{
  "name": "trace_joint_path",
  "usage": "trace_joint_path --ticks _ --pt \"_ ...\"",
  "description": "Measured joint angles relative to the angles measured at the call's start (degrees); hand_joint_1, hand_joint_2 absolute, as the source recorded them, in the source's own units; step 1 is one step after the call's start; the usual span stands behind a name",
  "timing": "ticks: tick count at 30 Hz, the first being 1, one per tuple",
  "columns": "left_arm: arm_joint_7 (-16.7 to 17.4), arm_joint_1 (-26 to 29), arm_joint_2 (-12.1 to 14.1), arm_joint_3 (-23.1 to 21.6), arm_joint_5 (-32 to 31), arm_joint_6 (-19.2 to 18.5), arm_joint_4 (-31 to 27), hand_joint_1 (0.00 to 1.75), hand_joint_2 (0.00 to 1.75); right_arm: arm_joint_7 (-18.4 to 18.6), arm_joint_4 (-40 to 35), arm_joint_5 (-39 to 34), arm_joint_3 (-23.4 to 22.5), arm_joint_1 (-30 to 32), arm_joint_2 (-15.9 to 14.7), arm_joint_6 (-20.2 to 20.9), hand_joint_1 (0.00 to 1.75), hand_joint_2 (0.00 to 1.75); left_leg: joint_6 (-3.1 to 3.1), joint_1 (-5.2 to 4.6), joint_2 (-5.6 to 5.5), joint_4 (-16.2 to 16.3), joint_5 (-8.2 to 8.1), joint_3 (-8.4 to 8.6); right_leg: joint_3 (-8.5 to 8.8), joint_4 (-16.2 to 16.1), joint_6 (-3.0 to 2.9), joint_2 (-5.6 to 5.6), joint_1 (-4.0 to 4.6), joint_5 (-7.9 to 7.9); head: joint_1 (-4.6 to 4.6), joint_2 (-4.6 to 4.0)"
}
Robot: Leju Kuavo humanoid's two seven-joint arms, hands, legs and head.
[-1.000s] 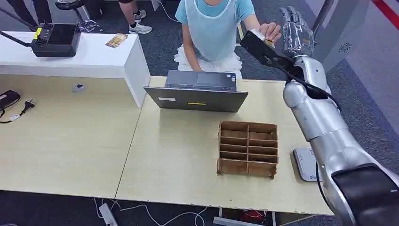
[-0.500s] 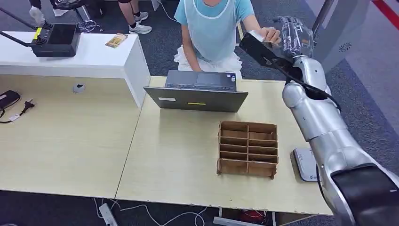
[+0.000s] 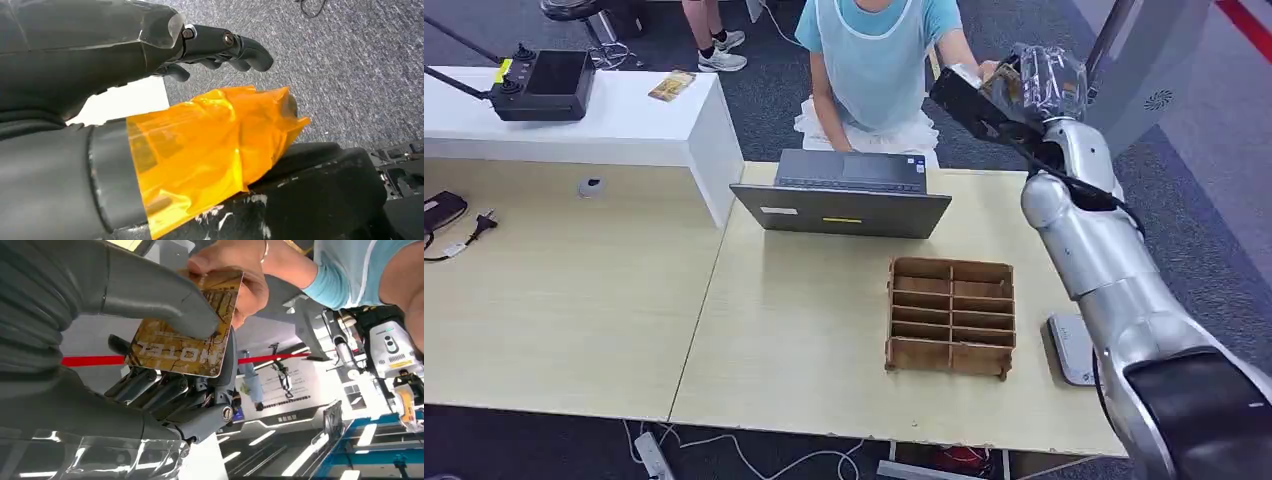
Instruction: Pass the card to the sensor for recognition and then transmit it.
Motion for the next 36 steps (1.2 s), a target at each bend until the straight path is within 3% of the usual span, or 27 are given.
trace_joint_path --ticks 6,13,25,36 --pt "0.0 0.0 0.0 0.0 0.0 0.0 0.0 0.0 0.0 -1.1 -0.3 -1.9 -1.0 0.2 0.1 -0.9 1.75 1.75 0.0 0.0 0.01 0.0 0.0 0.01 0.0 0.0 0.0 0.0 0.0 0.0 -0.02 0.0" --pt "-0.2 0.2 0.0 0.0 0.2 0.4 0.0 0.0 0.0 -4.3 -3.8 -12.3 -5.5 2.3 0.2 -0.6 1.75 1.75 0.0 0.0 0.0 0.0 0.0 0.01 0.0 0.0 0.0 0.0 0.0 0.0 0.0 0.0" --pt "-0.2 0.3 0.0 0.2 1.0 1.4 0.0 0.0 0.0 -7.5 -6.8 -41.4 -16.5 2.9 -1.2 11.9 1.75 1.75 0.0 -0.01 0.0 0.0 0.0 0.01 -0.01 0.0 0.0 0.0 -0.01 0.0 -0.02 0.0" --pt "-0.5 0.4 0.2 1.3 2.1 2.1 0.0 0.0 0.0 -7.8 -7.3 -60.6 -19.1 5.6 -9.4 21.2 1.75 1.75 0.02 -0.02 -0.02 0.0 -0.01 0.01 -0.01 0.0 0.0 0.0 -0.01 0.0 -0.02 0.0"
